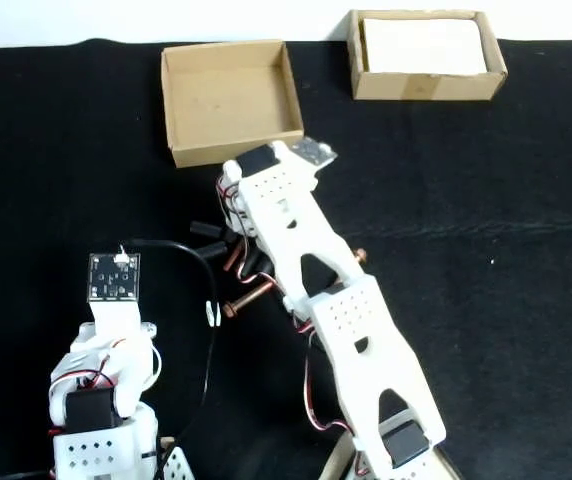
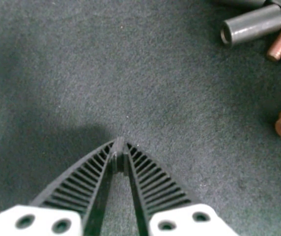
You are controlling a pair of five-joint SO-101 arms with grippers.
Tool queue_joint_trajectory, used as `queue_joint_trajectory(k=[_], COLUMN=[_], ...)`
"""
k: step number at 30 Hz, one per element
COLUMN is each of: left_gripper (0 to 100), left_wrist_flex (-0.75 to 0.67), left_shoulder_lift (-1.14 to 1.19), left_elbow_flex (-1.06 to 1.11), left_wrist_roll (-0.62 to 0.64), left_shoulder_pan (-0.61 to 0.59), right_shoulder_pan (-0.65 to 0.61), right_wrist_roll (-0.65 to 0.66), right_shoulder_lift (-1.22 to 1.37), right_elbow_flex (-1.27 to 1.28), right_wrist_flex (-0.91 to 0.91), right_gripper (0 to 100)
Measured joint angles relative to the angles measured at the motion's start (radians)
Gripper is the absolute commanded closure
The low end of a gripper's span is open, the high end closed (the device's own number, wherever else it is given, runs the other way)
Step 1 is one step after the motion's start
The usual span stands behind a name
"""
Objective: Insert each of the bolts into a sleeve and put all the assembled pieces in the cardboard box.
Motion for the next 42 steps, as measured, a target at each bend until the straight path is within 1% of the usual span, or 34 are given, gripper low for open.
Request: queue_joint_trajectory(k=[5, 11, 20, 24, 27, 32, 37, 42], left_gripper=[99, 99, 99, 99, 99, 99, 99, 99], left_wrist_flex=[0.0, 0.0, 0.0, 0.0, 0.0, 0.0, 0.0, 0.0], left_shoulder_lift=[0.0, 0.0, 0.0, 0.0, 0.0, 0.0, 0.0, 0.0], left_elbow_flex=[0.0, 0.0, 0.0, 0.0, 0.0, 0.0, 0.0, 0.0], left_wrist_roll=[0.0, 0.0, 0.0, 0.0, 0.0, 0.0, 0.0, 0.0], left_shoulder_pan=[0.0, 0.0, 0.0, 0.0, 0.0, 0.0, 0.0, 0.0], right_shoulder_pan=[0.012, 0.035, 0.041, 0.035, 0.0, -0.057, -0.058, -0.038], right_wrist_roll=[0.078, 0.11, 0.178, 0.181, 0.181, 0.181, 0.184, 0.184], right_shoulder_lift=[-0.012, -0.052, -0.192, -0.195, -0.195, -0.195, -0.196, -0.196], right_elbow_flex=[0.008, 0.017, 0.017, 0.018, 0.026, 0.149, 0.284, 0.305], right_wrist_flex=[0.0, 0.017, 0.021, 0.021, 0.021, 0.026, 0.023, -0.009], right_gripper=[80.3, 80.3, 80.3, 80.3, 80.3, 80.3, 80.3, 80.6])
